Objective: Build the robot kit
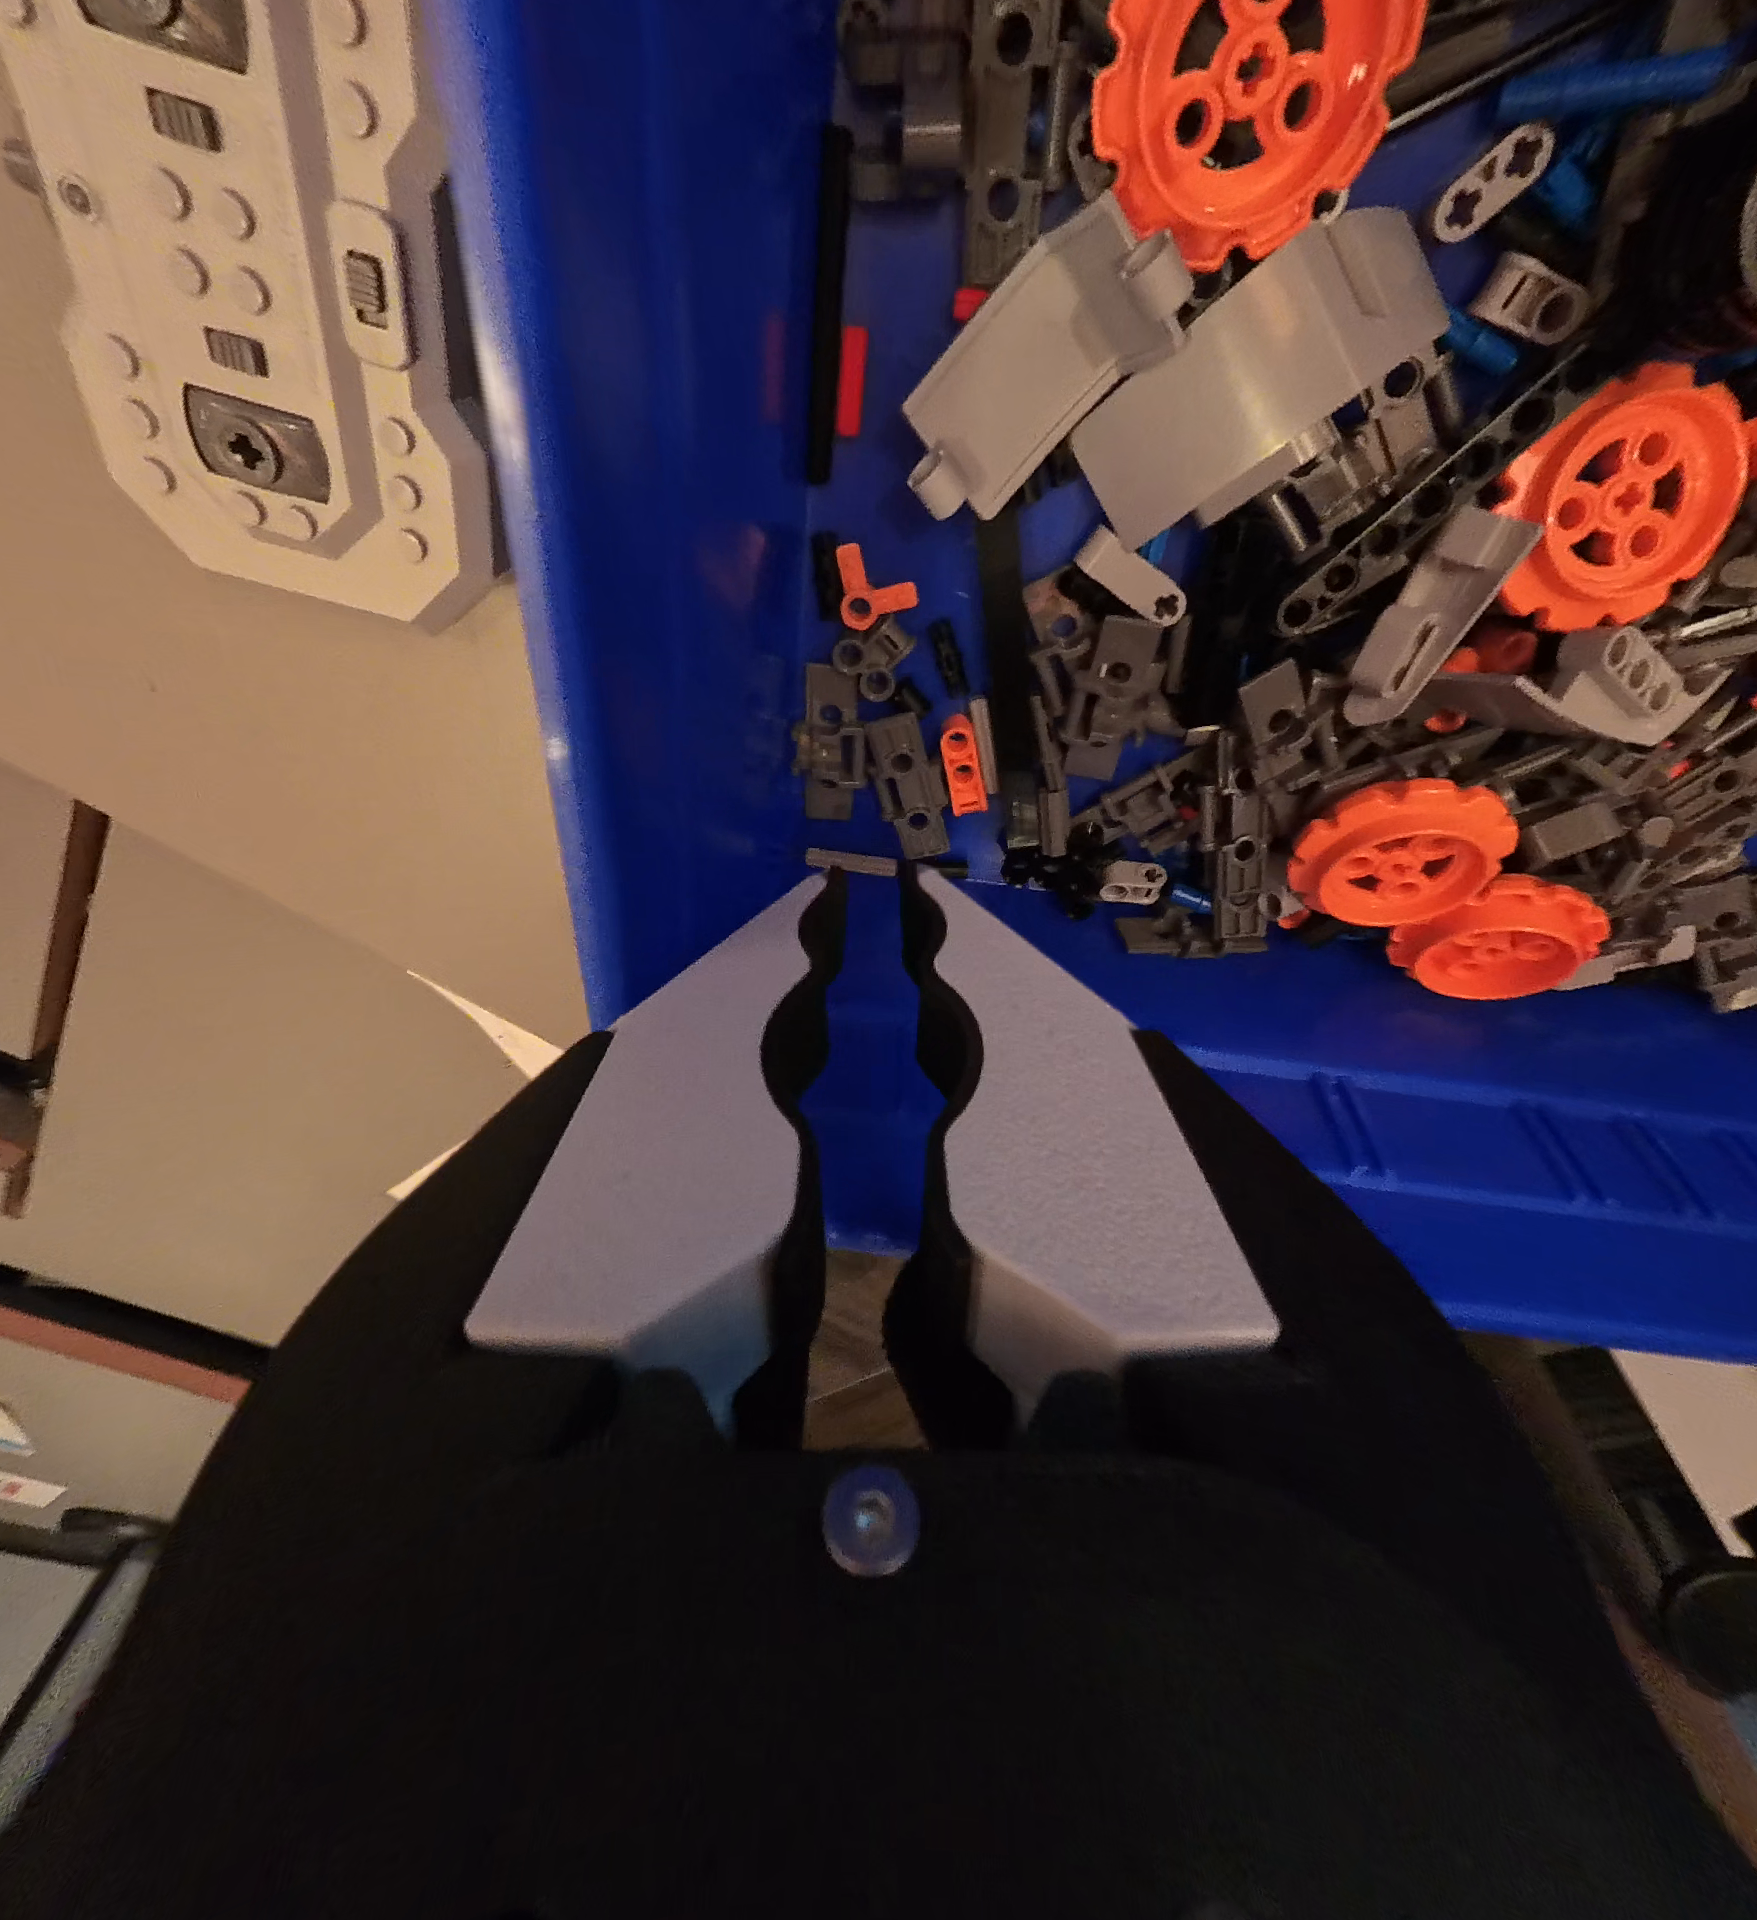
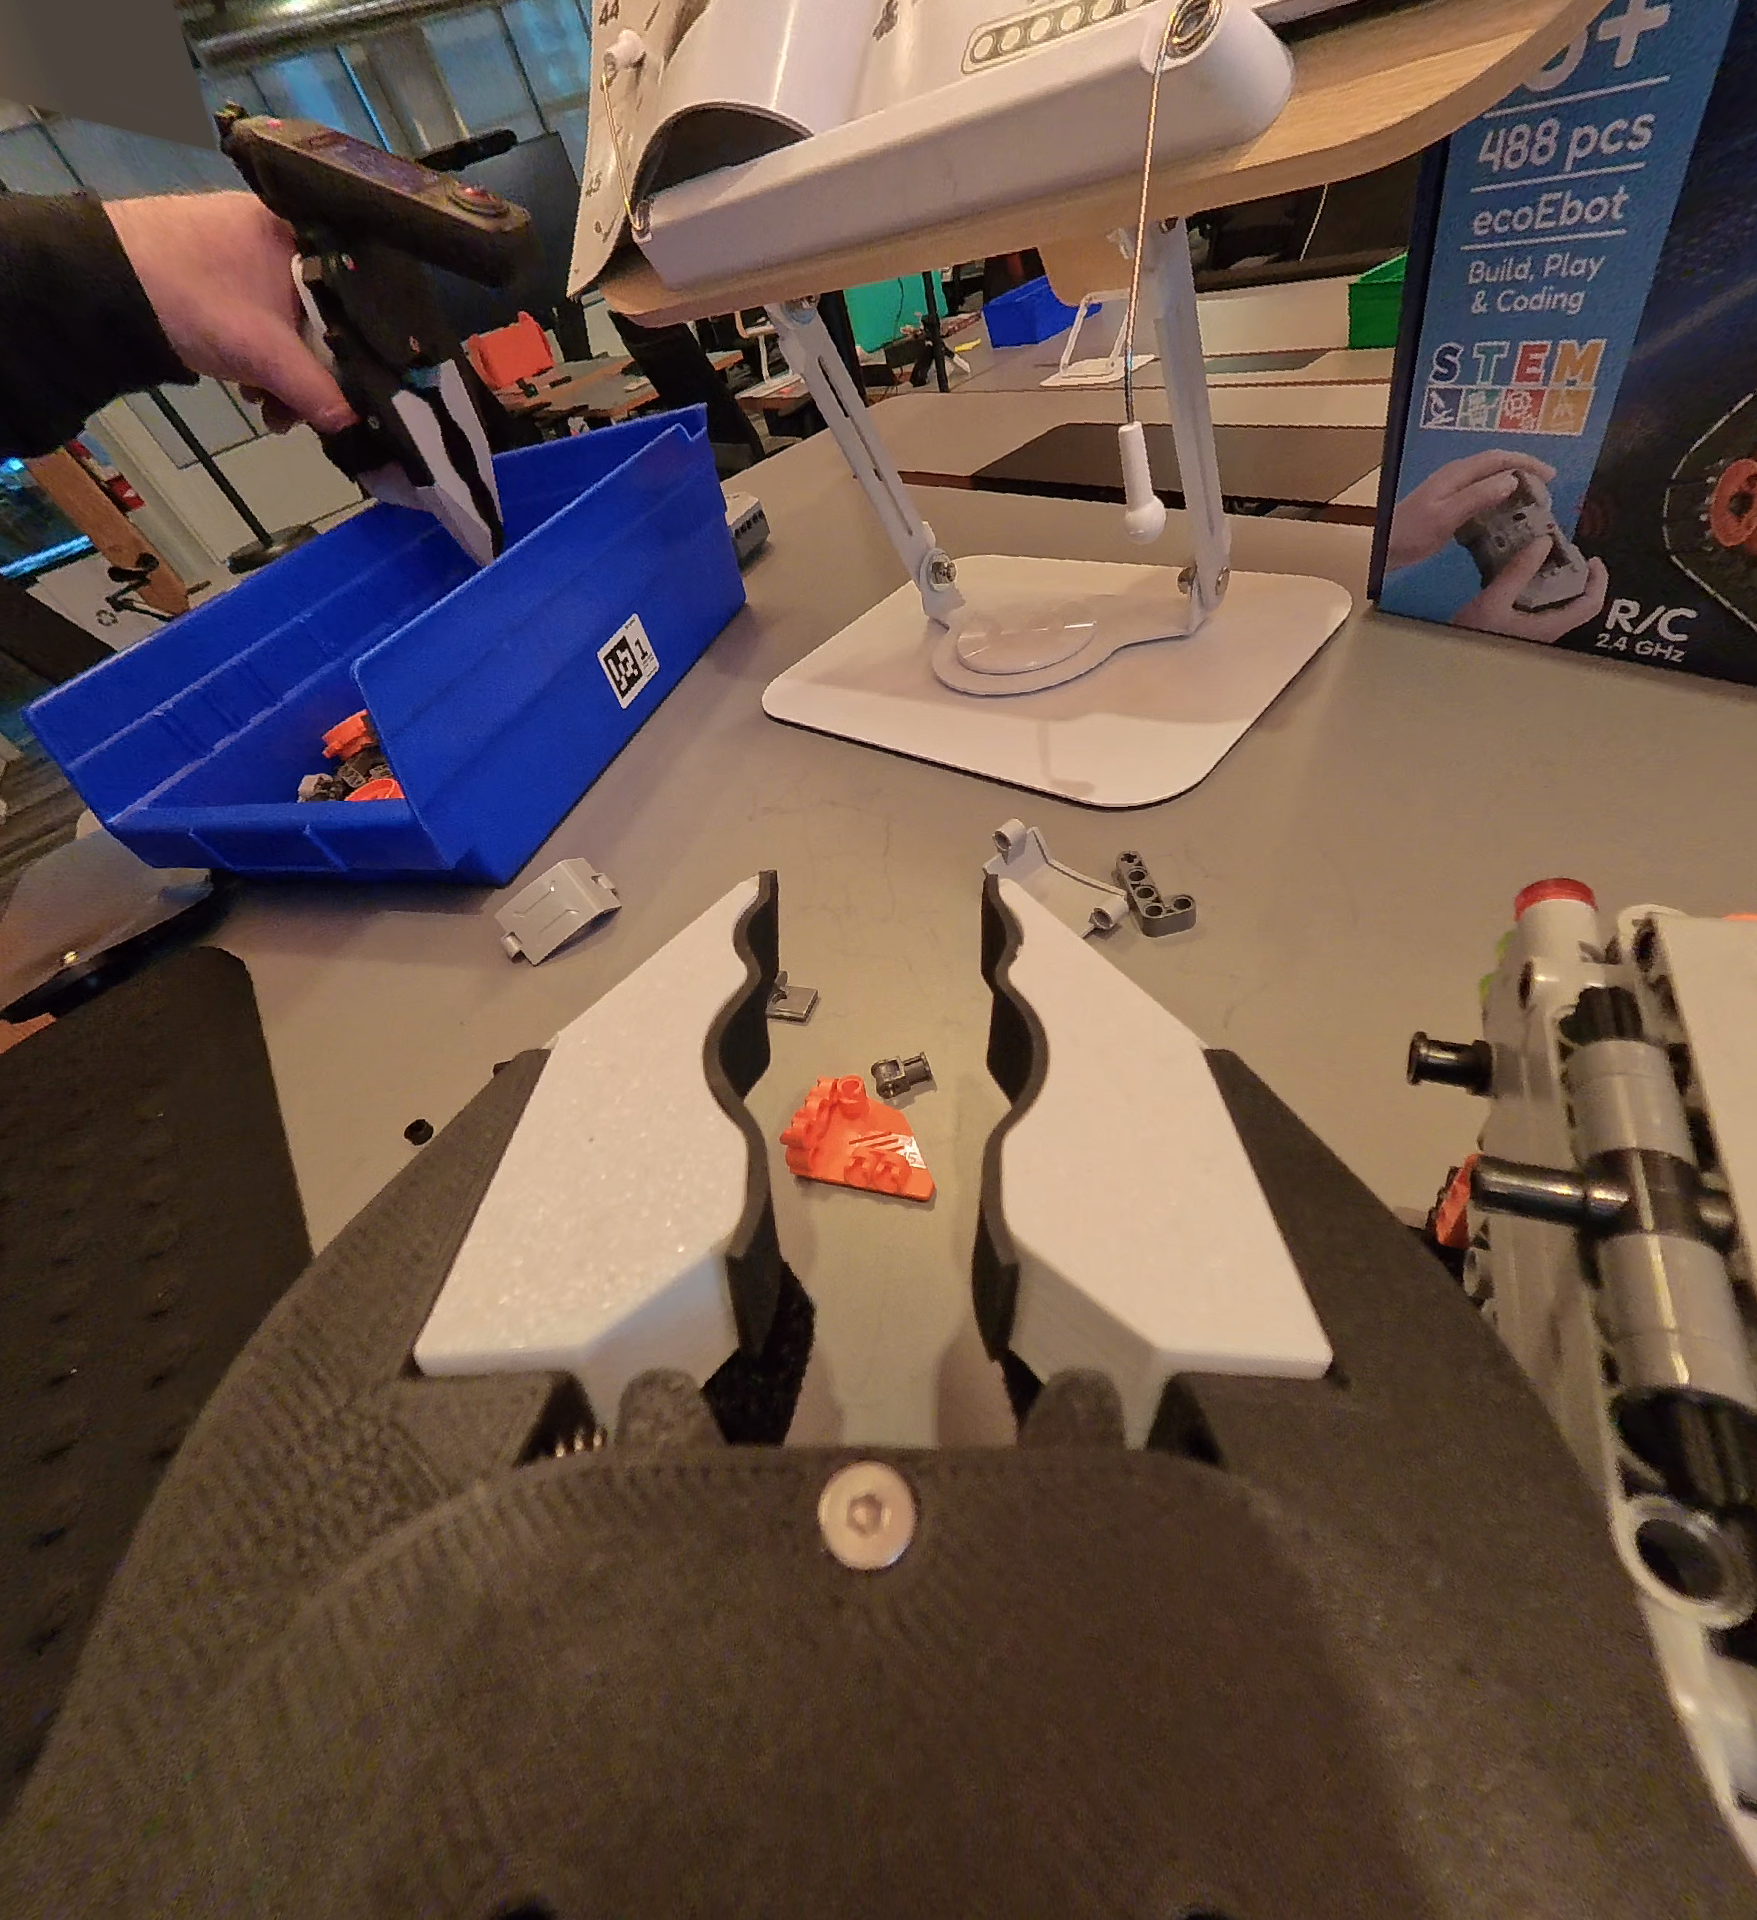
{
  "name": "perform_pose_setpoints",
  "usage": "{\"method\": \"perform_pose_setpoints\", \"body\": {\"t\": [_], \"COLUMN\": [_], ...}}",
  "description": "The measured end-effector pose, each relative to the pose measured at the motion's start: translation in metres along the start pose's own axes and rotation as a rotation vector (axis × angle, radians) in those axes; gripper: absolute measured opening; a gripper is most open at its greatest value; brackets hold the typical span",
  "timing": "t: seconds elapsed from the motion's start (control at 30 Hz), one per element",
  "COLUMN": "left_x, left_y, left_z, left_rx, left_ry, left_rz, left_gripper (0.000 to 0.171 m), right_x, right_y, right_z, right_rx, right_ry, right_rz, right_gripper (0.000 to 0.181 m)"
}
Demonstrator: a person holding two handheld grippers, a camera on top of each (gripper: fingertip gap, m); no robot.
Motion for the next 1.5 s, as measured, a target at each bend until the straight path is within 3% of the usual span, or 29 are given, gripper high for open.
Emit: {"method": "perform_pose_setpoints", "body": {"t": [0.17,0.53,0.67,0.83,1.23,1.4,1.5], "left_x": [-0.014,-0.046,-0.05,-0.048,-0.033,-0.021,-0.013], "left_y": [-0.005,-0.016,-0.016,-0.019,-0.059,-0.042,-0.03], "left_z": [0.003,0.005,0.002,-0.002,-0.011,-0.005,0.002], "left_rx": [-0.075,-0.136,-0.122,-0.109,-0.152,-0.083,-0.057], "left_ry": [0.104,0.281,0.262,0.2,0.049,-0.005,-0.028], "left_rz": [-0.041,0.013,0.017,0.042,0.253,0.225,0.201], "left_gripper": [0.004,0.025,0.012,0.011,0.013,0.026,0.024], "right_x": [0.0,0.001,0.002,0.002,0.001,0.001,0.001], "right_y": [0.0,0.0,0.0,0.0,0.0,0.0,0.0], "right_z": [0.0,-0.001,-0.002,-0.002,-0.001,-0.001,-0.001], "right_rx": [0.0,0.001,0.0,-0.002,-0.001,-0.001,-0.001], "right_ry": [-0.002,-0.01,-0.014,-0.014,-0.007,-0.007,-0.005], "right_rz": [-0.002,-0.002,-0.001,-0.003,-0.006,-0.006,-0.006], "right_gripper": [0.036,0.036,0.036,0.036,0.037,0.037,0.037]}}
Point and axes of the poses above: each gripper's, where its closed fingertips meet, x back along the fingers, z out of its underside, y = z × x across the jaws, the point moved 4 cm from there along x, back along the fingers
